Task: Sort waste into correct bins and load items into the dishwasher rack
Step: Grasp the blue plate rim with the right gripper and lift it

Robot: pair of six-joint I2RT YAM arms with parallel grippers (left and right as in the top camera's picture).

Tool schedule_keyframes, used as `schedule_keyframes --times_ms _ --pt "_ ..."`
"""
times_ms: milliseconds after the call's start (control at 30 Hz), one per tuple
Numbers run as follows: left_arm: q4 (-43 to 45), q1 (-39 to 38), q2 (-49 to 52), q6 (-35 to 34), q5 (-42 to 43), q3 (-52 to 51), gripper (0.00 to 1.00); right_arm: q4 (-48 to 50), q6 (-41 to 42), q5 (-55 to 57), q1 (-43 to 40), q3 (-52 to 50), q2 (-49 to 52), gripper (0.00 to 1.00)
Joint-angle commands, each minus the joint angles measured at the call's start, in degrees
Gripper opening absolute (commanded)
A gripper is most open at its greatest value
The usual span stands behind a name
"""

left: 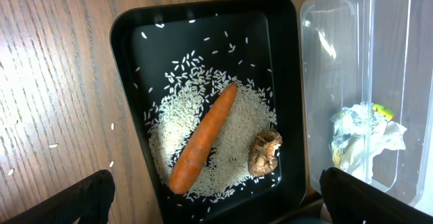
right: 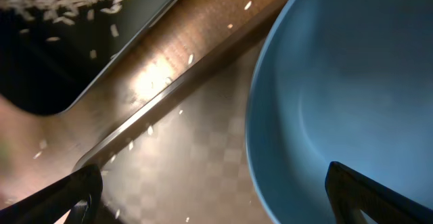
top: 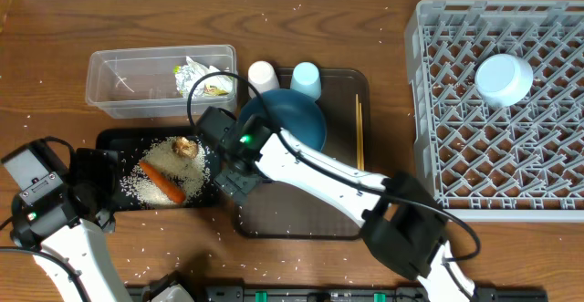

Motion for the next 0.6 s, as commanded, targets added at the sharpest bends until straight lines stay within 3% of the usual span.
schedule_keyframes --times_ms 0,267,400,467,533,567 --pt "-0.2 0.2 0.0 0.8 -0.9 0.7 0.98 0.7 0.9 3.4 0.0 0.0 3.9 0.99" --pt "-0.2 0.2 0.0 0.8 -0.9 0.7 0.98 -0.1 2.0 1.8 -1.4 0.0 7.5 0.99" --pt "-0.2 0.2 0.0 0.8 -0.9 0.7 0.98 -0.7 2.0 1.8 -1.4 0.0 7.5 0.92" --pt "-0.2 0.2 0.0 0.8 -0.9 0.7 0.98 -1.2 2.0 1.8 -1.4 0.0 7.5 0.80" --pt "-0.2 0.2 0.0 0.8 -0.9 0.7 0.98 -1.9 2.1 1.8 -1.4 0.0 7.5 0.51" --pt "-0.2 0.2 0.0 0.8 -0.9 0.7 0.98 -2.2 2.1 1.8 -1.4 0.0 7.5 0.43"
